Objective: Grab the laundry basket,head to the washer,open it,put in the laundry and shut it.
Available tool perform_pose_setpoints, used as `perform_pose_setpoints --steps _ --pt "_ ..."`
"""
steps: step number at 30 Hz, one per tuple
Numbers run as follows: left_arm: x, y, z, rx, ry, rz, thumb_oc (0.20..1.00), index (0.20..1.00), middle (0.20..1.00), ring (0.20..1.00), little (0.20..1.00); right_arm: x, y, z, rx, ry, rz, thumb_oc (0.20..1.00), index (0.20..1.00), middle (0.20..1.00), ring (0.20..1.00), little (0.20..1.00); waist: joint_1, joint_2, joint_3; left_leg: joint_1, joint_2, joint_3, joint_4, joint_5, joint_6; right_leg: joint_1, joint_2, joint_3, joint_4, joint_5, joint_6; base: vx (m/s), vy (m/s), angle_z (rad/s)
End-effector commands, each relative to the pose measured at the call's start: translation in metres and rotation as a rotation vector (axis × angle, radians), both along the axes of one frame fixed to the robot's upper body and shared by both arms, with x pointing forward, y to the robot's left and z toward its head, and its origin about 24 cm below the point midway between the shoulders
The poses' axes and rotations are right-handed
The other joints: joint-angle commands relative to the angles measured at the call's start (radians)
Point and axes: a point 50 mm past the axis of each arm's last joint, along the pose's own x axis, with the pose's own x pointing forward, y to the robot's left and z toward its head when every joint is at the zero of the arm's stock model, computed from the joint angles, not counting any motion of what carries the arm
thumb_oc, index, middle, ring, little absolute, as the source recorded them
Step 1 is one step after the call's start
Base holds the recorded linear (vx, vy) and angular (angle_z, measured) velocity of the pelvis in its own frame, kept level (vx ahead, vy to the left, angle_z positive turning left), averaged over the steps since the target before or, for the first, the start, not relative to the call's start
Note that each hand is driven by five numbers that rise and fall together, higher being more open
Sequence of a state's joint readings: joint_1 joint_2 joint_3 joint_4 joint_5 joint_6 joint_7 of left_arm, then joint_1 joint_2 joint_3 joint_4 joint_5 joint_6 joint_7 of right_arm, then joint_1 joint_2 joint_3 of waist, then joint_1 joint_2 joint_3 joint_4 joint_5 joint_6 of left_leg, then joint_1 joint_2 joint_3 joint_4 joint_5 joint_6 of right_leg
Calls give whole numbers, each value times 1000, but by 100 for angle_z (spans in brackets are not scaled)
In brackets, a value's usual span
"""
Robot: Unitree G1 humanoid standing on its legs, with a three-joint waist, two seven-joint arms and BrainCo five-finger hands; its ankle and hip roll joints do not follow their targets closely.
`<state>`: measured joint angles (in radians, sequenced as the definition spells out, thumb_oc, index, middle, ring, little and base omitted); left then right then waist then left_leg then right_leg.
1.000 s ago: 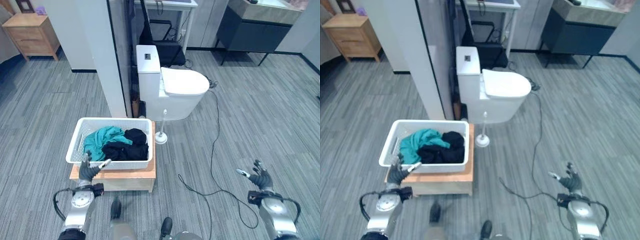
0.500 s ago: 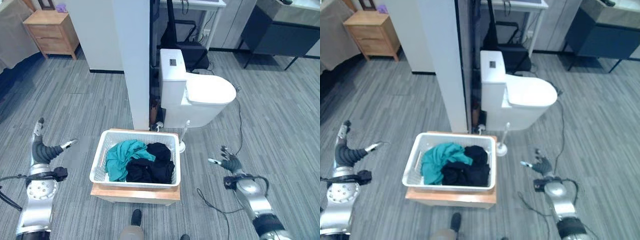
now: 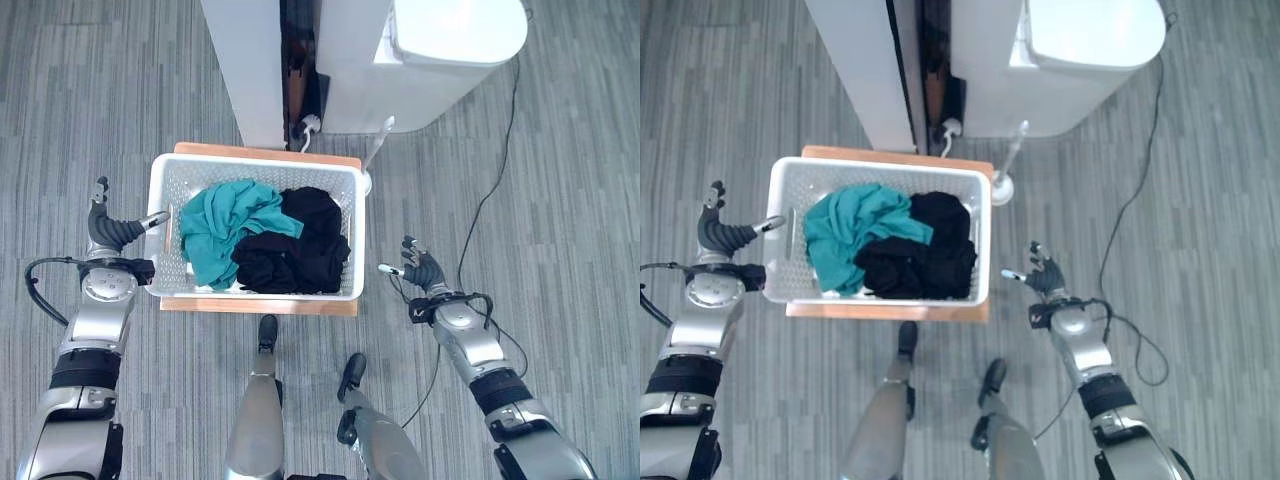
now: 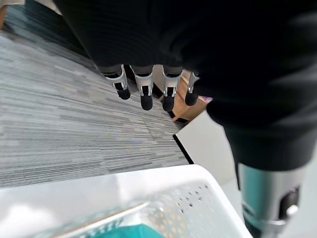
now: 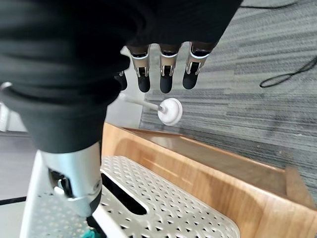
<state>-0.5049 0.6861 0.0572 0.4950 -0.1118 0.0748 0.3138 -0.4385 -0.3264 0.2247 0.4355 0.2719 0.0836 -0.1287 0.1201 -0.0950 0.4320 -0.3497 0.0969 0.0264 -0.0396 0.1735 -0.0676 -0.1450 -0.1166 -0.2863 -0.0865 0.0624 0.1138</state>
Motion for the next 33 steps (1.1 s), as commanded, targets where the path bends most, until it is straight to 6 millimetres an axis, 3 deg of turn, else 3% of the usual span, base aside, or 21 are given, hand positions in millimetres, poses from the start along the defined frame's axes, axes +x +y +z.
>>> perform_pose_setpoints --steps 1,10,15,17,19,26,33 --pt "-5 28 30 67 -79 130 1000 1000 1000 1000 1000 2 3 28 56 -145 1 1000 1000 1000 1000 1000 -1 -22 -55 -16 32 -1 49 -105 -8 -77 -131 -17 64 19 49 -24 -22 5" --pt "-4 36 46 112 -89 170 1000 1000 1000 1000 1000 9 13 44 68 -200 3 1000 1000 1000 1000 1000 -2 -24 -24 -65 41 -8 73 -108 -12 -111 -130 -20 61 27 50 -12 -3 4" --pt "4 25 40 43 -91 110 1000 1000 1000 1000 1000 20 19 67 77 -269 -26 1000 1000 1000 1000 1000 1 -13 -8 -86 34 -15 82 -108 -12 -122 -135 -24 63 32 49 1 3 1" --pt "5 22 37 32 -87 92 1000 1000 1000 1000 1000 20 19 69 72 -273 -29 1000 1000 1000 1000 1000 2 -11 -9 -90 33 -16 86 -109 -12 -123 -136 -26 63 32 49 16 11 7" --pt "10 3 26 -46 -65 -27 1000 1000 1000 1000 1000 22 18 67 43 -253 -39 1000 1000 1000 1000 1000 5 0 -15 -106 25 -24 104 -115 -9 -124 -143 -31 68 31 49 33 20 6" --pt "11 4 34 34 4 -76 1000 1000 1000 1000 1000 25 16 67 2 -231 -44 1000 1000 1000 1000 1000 9 21 -31 -103 17 -36 103 -138 -12 -123 -146 -26 79 13 59 50 1 2" --pt "18 -4 25 32 41 -85 1000 1000 1000 1000 1000 34 33 76 0 -235 -7 1000 1000 1000 1000 1000 13 26 -25 -119 11 -41 105 -139 -8 -144 -151 -27 89 16 59 4 10 4"
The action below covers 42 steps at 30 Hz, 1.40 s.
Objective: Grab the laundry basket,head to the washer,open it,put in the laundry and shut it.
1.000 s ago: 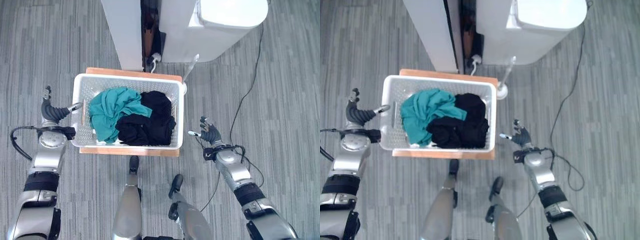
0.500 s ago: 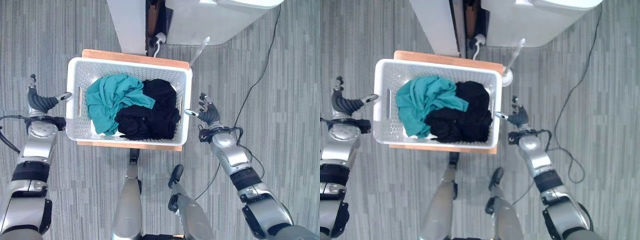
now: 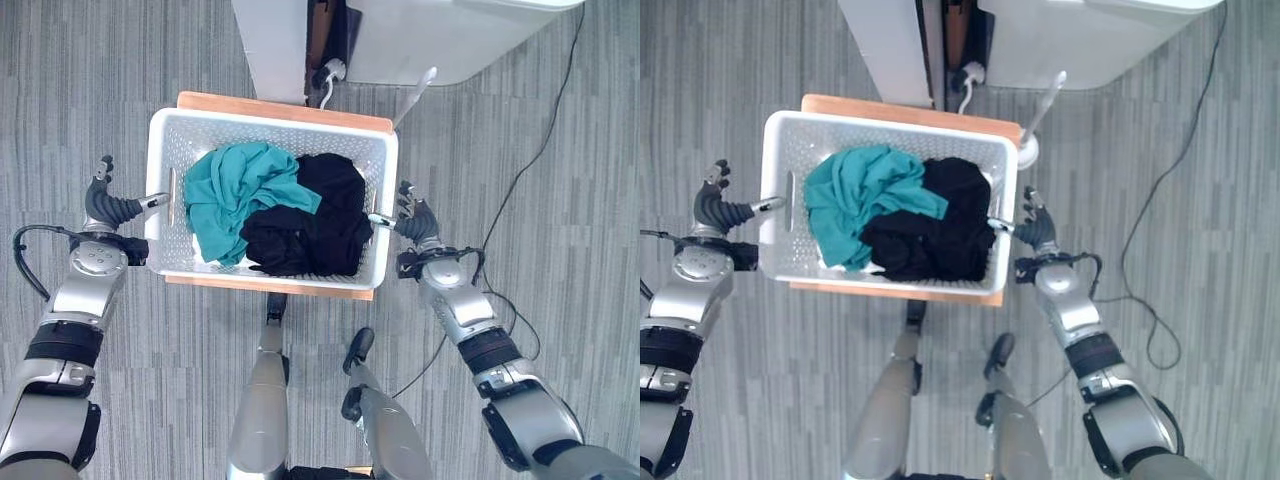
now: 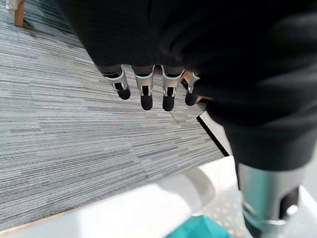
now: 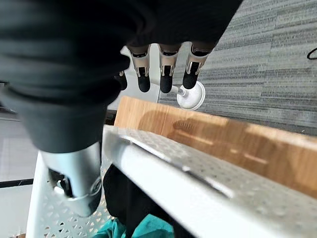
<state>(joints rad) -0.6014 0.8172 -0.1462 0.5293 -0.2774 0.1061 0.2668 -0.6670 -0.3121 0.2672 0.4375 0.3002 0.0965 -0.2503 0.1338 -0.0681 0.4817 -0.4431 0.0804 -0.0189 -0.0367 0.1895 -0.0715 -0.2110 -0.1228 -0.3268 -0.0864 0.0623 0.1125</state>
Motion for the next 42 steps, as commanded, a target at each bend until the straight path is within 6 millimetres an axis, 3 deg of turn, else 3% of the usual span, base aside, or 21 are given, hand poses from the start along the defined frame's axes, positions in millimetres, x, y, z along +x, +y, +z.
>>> perform_pose_setpoints --steps 1,11,18,20,23,24,25,26,28,29,30,31,33,37,42 --pt "7 -1 5 4 -24 22 1000 1000 1000 1000 1000 1 7 9 -18 -38 19 1000 1000 1000 1000 1000 -1 -3 -72 -29 28 4 99 -153 -4 -83 -145 12 90 16 61 2 -3 4" --pt "22 -25 6 -12 -39 -24 1000 1000 1000 1000 1000 12 23 39 -36 -110 34 1000 1000 1000 1000 1000 0 -6 -62 -34 22 1 57 -133 -4 -103 -144 4 88 17 63 3 2 1" --pt "42 -52 32 132 -56 -55 1000 1000 1000 1000 1000 17 32 51 -126 -133 10 1000 1000 1000 1000 1000 -13 -17 -59 -44 19 -9 10 -114 -8 -122 -141 -10 85 17 66 24 1 5" --pt "44 -56 36 172 -60 -53 200 200 200 200 200 18 34 50 -146 -122 14 1000 1000 1000 1000 1000 -13 -21 -55 -50 19 -11 11 -114 -8 -124 -139 -12 82 16 65 21 -17 10" --pt "46 -62 38 206 -57 -66 200 200 200 200 200 18 36 47 -143 -107 24 1000 1000 1000 1000 1000 -13 -25 -47 -68 13 -10 17 -95 0 -136 -142 -25 80 34 57 -15 1 3" --pt "45 -64 36 231 -45 -78 200 200 200 200 200 18 38 44 -135 -94 30 1000 1000 1000 1000 1000 -14 -26 -51 -59 19 -17 12 -114 -5 -129 -136 -14 78 20 65 32 -10 1" --pt "44 -63 36 267 -35 -75 200 200 200 200 200 17 42 39 -116 -76 49 639 639 639 639 639 -12 -29 -51 -58 22 -17 12 -117 -5 -130 -133 -11 79 16 64 34 -8 1" --pt "44 -65 38 302 -34 -83 200 200 200 200 200 17 43 38 -112 -71 59 595 595 595 595 595 -11 -30 -45 -70 17 -13 17 -97 3 -140 -137 -21 79 32 55 -40 16 2" --pt "42 -64 37 359 -22 -78 200 200 200 200 200 16 44 36 -108 -62 73 341 341 341 341 341 -13 -32 -49 -62 23 -20 16 -120 -4 -135 -130 -8 80 14 62 0 0 0" --pt "41 -63 37 386 -18 -77 200 200 200 200 200 16 45 36 -105 -61 81 260 260 260 260 260 -11 -33 -43 -76 18 -15 23 -101 3 -146 -133 -18 80 29 54 85 -28 -1" --pt "41 -63 37 386 -16 -76 200 200 200 200 200 16 45 36 -105 -60 82 235 235 235 235 235 -13 -33 -50 -67 22 -21 18 -120 -3 -138 -128 -7 79 14 62 -61 23 -1" --pt "38 -62 37 429 -16 -73 200 200 200 200 200 15 47 36 -90 -60 90 200 200 200 200 200 -11 -34 -42 -78 18 -16 25 -105 3 -148 -131 -14 79 28 53 0 0 0" --pt "36 -60 40 499 -15 -70 200 200 200 200 200 15 46 41 -106 -83 92 200 200 200 200 200 -12 -35 -48 -71 23 -24 23 -127 -2 -142 -124 -2 75 12 60 0 0 0" --pt "36 -59 44 574 -14 -48 200 200 200 200 200 14 43 49 -121 -125 78 200 200 200 200 200 -15 -38 -47 -83 18 -20 27 -110 4 -151 -128 -10 73 26 53 -8 1 0" --pt "30 -66 51 663 -71 -54 200 200 200 200 200 10 27 54 -90 -174 10 200 200 200 200 200 -21 -39 -64 -66 15 -21 22 -119 4 -138 -126 -4 67 20 55 0 0 0"
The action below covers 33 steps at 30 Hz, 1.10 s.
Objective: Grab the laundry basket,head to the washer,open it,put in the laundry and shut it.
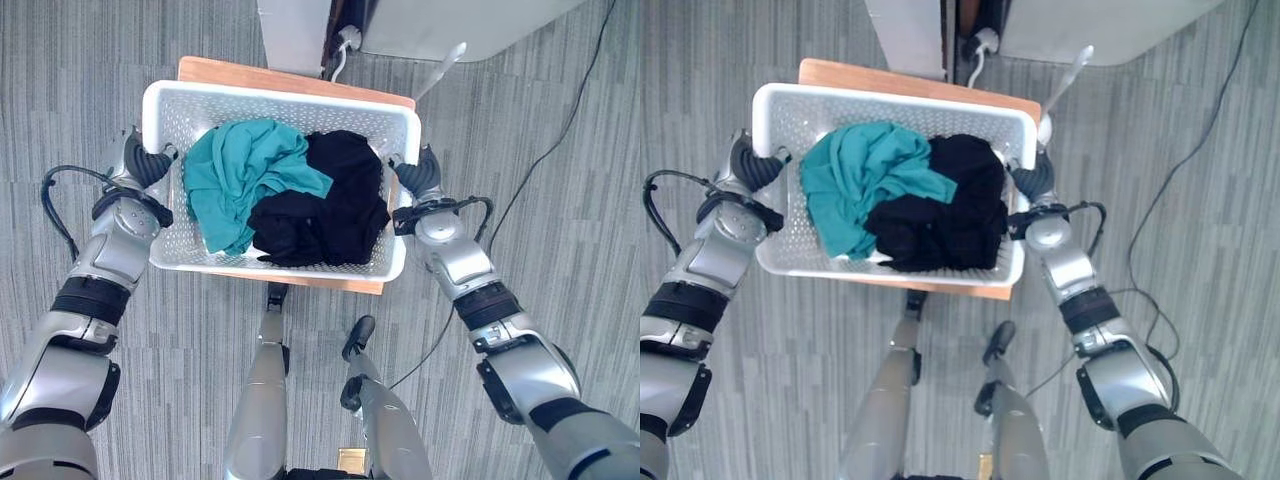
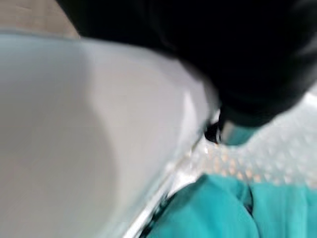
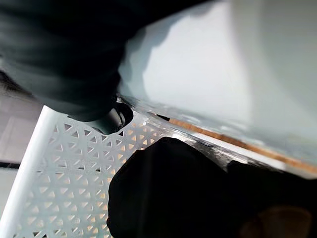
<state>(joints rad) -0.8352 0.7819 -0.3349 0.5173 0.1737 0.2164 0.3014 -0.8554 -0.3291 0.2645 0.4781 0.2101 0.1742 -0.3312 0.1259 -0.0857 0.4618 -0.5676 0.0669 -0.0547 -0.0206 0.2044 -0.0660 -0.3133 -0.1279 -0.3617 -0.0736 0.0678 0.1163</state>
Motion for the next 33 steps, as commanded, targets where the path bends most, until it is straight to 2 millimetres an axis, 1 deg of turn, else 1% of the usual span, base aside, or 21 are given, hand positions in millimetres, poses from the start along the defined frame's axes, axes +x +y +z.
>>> perform_pose_setpoints --steps 1,6,7,8,9,10,11,13,14,17,18,19,20,21,22,23,24,25,28,31,33 --pt "-4 -14 1 180 -42 -52 200 200 200 200 200 -14 17 -3 27 -67 95 200 200 200 200 200 -15 -25 -53 69 29 15 7 -141 0 -29 -121 36 54 12 51 0 0 0" --pt "-14 -22 -2 235 -81 -100 200 200 200 200 200 -28 -5 -17 75 -77 69 200 200 200 200 200 -22 -29 -79 113 29 17 16 -160 3 7 -124 47 57 3 53 12 -9 -1" --pt "-21 -29 -6 211 -91 -160 200 200 200 200 200 -36 -18 -31 119 -46 48 200 200 200 200 200 -24 -31 -95 137 29 19 18 -169 6 30 -126 51 58 -2 54 59 -27 -2" --pt "-24 -33 -12 191 -81 -190 200 200 200 200 200 -40 -23 -41 132 -19 43 200 200 200 200 200 -27 -31 -106 153 29 20 20 -175 8 43 -125 53 60 -5 54 48 -18 -2" --pt "-25 -33 -14 190 -77 -191 200 200 200 200 200 -41 -24 -42 132 -16 44 200 200 200 200 200 -27 -31 -107 156 29 20 19 -176 8 45 -125 53 59 -6 54 39 -21 -2" --pt "-27 -39 -15 171 -85 -225 200 200 200 200 200 -45 -29 -47 141 -7 37 200 200 200 200 200 -30 -33 -118 169 28 21 20 -181 9 58 -125 54 61 -9 55 69 -29 -4" --pt "-32 -51 -22 140 -74 -295 200 200 200 200 200 -55 -41 -61 140 31 23 200 200 200 200 200 -36 -33 -140 204 28 20 24 -195 13 85 -125 55 72 -20 55 87 -26 -7" --pt "-33 -62 -30 118 -44 -356 200 200 200 200 200 -62 -55 -73 145 68 -3 200 200 200 200 200 -46 -32 -165 242 28 22 26 -207 15 113 -124 59 84 -33 54 72 -2 -5" --pt "-33 -63 -30 118 -43 -358 200 200 200 200 200 -63 -56 -73 144 68 -4 200 200 200 200 200 -45 -32 -165 240 26 21 25 -202 16 113 -126 58 82 -29 54 36 -1 -1" --pt "-33 -88 -46 42 21 -471 200 200 200 200 200 -77 -83 -93 147 140 -52 200 200 200 200 200 -79 -25 -208 326 33 33 24 -223 19 174 -122 66 101 -56 56 63 -14 -6" --pt "-33 -89 -46 42 20 -473 200 200 200 200 200 -78 -84 -93 146 140 -54 200 200 200 200 200 -78 -24 -207 325 31 33 22 -218 20 174 -123 66 99 -52 56 26 -3 -10" --pt "-32 -95 -50 22 36 -495 200 200 200 200 200 -81 -90 -97 145 156 -67 200 200 200 200 200 -85 -21 -221 342 32 36 18 -219 21 186 -121 67 101 -56 56 33 -24 -19" --pt "-29 -111 -57 -12 68 -549 200 200 200 200 200 -86 -103 -105 145 191 -103 200 200 200 200 200 -104 -13 -251 380 33 43 2 -215 22 207 -117 68 100 -60 56 45 -28 -16" --pt "-29 -111 -57 -12 68 -549 200 200 200 200 200 -86 -103 -105 145 191 -104 200 200 200 200 200 -103 -12 -250 382 33 43 0 -215 22 207 -117 68 100 -60 56 32 -49 -11" --pt "-27 -119 -62 -32 90 -574 200 200 200 200 200 -89 -109 -108 154 202 -122 200 200 200 200 200 -111 -9 -264 405 37 51 -11 -214 22 222 -115 70 99 -64 57 26 -70 -2" --pt "-24 -132 -70 -57 130 -605 200 200 200 200 200 -92 -116 -113 175 221 -142 200 200 200 200 200 -132 -2 -291 431 42 63 -28 -209 22 233 -112 74 102 -68 56 39 -102 -8" --pt "-21 -140 -73 -63 150 -619 200 200 200 200 200 -94 -121 -115 183 226 -156 200 200 200 200 200 -138 2 -302 449 46 70 -40 -204 20 241 -107 77 103 -72 55 30 -78 -14" --pt "-21 -141 -73 -63 150 -622 200 200 200 200 200 -94 -122 -115 183 226 -158 200 200 200 200 200 -135 3 -302 451 47 70 -43 -203 20 242 -107 77 103 -72 55 31 -65 -17" --pt "-15 -158 -77 -74 190 -659 200 200 200 200 200 -100 -135 -114 181 224 -191 200 200 200 200 200 -156 17 -331 493 63 90 -62 -198 11 263 -90 88 107 -89 49 29 -120 -16" --pt "-9 -174 -81 -93 234 -682 200 200 200 200 200 -103 -146 -112 177 226 -219 200 200 200 200 200 -180 31 -360 534 90 115 -65 -197 -2 288 -61 113 93 -104 38 19 -168 -27" --pt "-7 -176 -81 -97 239 -689 200 200 200 200 200 -103 -149 -110 170 223 -222 200 200 200 200 200 -183 38 -364 545 102 123 -65 -195 -9 295 -49 124 86 -106 33 1 -151 -27"
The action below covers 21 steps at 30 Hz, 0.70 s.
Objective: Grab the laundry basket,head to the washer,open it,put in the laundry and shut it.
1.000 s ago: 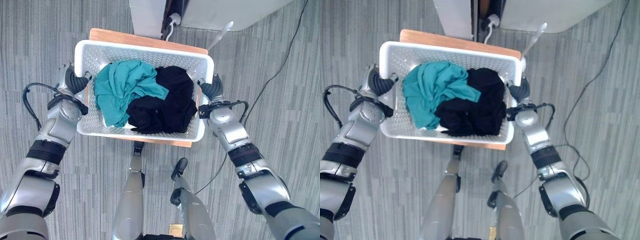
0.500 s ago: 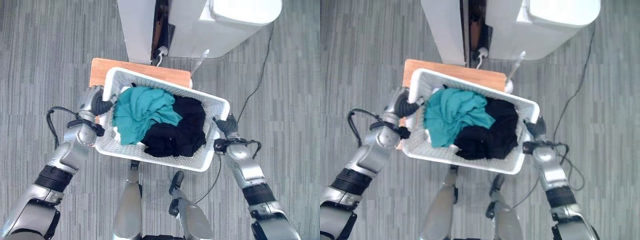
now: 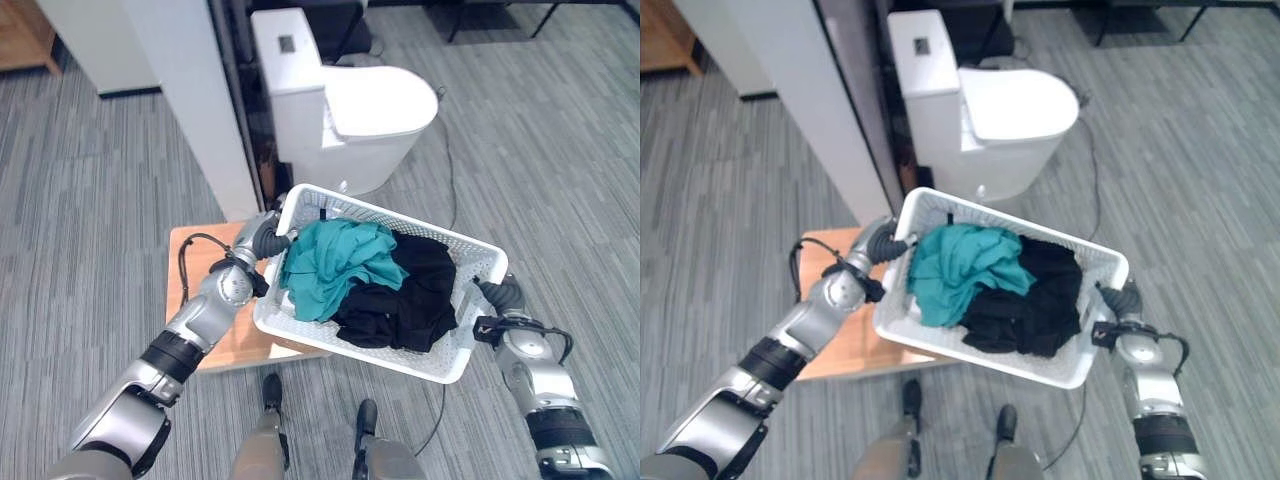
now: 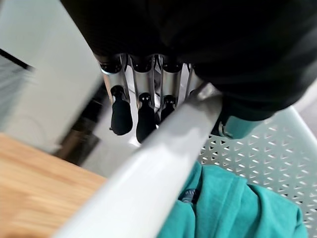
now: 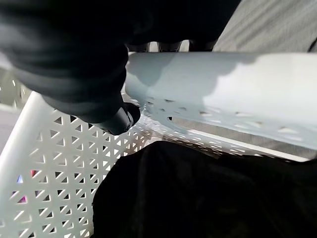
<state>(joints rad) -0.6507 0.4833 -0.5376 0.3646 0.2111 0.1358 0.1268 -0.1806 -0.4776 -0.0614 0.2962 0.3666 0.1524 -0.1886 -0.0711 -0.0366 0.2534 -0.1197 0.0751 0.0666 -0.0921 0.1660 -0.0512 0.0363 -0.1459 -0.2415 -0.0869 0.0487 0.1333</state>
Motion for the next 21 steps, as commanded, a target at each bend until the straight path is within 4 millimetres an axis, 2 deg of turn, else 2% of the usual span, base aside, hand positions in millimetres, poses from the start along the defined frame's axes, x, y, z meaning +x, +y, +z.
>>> perform_pose_setpoints --steps 1,2,6,9,11,12,13,14,16,17,18,19,20,21 --pt "10 -43 25 -90 -66 -148 200 200 200 200 200 4 -9 28 -46 -137 43 200 200 200 200 200 9 -8 -159 101 101 6 8 -154 -28 -52 -22 11 95 -89 13 -37 -211 -36" --pt "13 -45 26 -102 -54 -148 200 200 200 200 200 6 -12 33 -58 -144 46 200 200 200 200 200 2 4 -161 111 119 20 9 -147 -37 -50 -1 29 83 -93 6 -37 -143 -39" --pt "18 -43 23 -121 -16 -126 200 200 200 200 200 10 -17 38 -66 -146 37 200 200 200 200 200 -5 15 -167 127 156 57 9 -124 -55 -49 32 65 49 -82 3 -69 -112 -44" --pt "20 -45 21 -121 6 -127 200 200 200 200 200 8 -24 37 -59 -137 14 200 200 200 200 200 -4 14 -163 126 165 47 29 -121 -60 -49 39 90 42 -77 3 -98 11 -49" --pt "23 -40 18 -114 30 -110 200 200 200 200 200 8 -27 33 -56 -111 13 200 200 200 200 200 4 0 -139 90 109 -113 199 -190 -52 -84 30 152 65 -45 1 -204 74 -39" --pt "24 -40 18 -114 30 -110 200 200 200 200 200 9 -27 33 -56 -112 13 200 200 200 200 200 2 -2 -141 81 106 -115 205 -191 -51 -89 28 151 65 -43 1 -183 167 -76" --pt "25 -30 17 -92 31 -85 200 200 200 200 200 9 -25 28 -51 -84 40 200 200 200 200 200 6 -1 -131 106 47 -229 304 -279 -37 -131 34 227 93 -21 8 -145 199 -119" --pt "26 -26 16 -85 36 -72 200 200 200 200 200 10 -23 26 -42 -71 54 200 200 200 200 200 4 -2 -135 121 24 -255 322 -314 -30 -146 34 264 97 -9 14 -158 313 -141" --pt "27 -23 13 -77 50 -60 200 200 200 200 200 10 -27 24 -25 -58 39 200 200 200 200 200 -9 14 -137 167 -11 -261 314 -405 -7 -173 31 333 111 13 42 -125 360 -117" --pt "27 -21 14 -77 47 -56 200 200 200 200 200 12 -28 26 -24 -58 35 200 200 200 200 200 -14 25 -132 184 -24 -231 314 -435 4 -189 27 363 124 28 61 -131 291 -82" --pt "27 -21 14 -77 47 -56 200 200 200 200 200 12 -28 26 -24 -58 35 200 200 200 200 200 -10 22 -133 182 -28 -227 313 -432 5 -194 24 369 124 31 62 -265 485 -108" --pt "27 -18 16 -68 42 -53 200 200 200 200 200 15 -29 27 -16 -53 29 200 200 200 200 200 -5 29 -125 209 -67 -172 273 -448 41 -239 -10 416 128 75 111 -312 474 -111" --pt "26 -15 15 -67 45 -53 200 200 200 200 200 15 -30 26 -16 -45 26 200 200 200 200 200 -2 36 -121 222 -86 -157 244 -447 59 -252 -26 424 117 86 128 -385 582 -129" --pt "26 -14 14 -59 47 -54 200 200 200 200 200 13 -32 23 -15 -29 18 200 200 200 200 200 -1 39 -117 224 -100 -141 228 -445 72 -266 -42 422 111 93 128 -294 336 -176"
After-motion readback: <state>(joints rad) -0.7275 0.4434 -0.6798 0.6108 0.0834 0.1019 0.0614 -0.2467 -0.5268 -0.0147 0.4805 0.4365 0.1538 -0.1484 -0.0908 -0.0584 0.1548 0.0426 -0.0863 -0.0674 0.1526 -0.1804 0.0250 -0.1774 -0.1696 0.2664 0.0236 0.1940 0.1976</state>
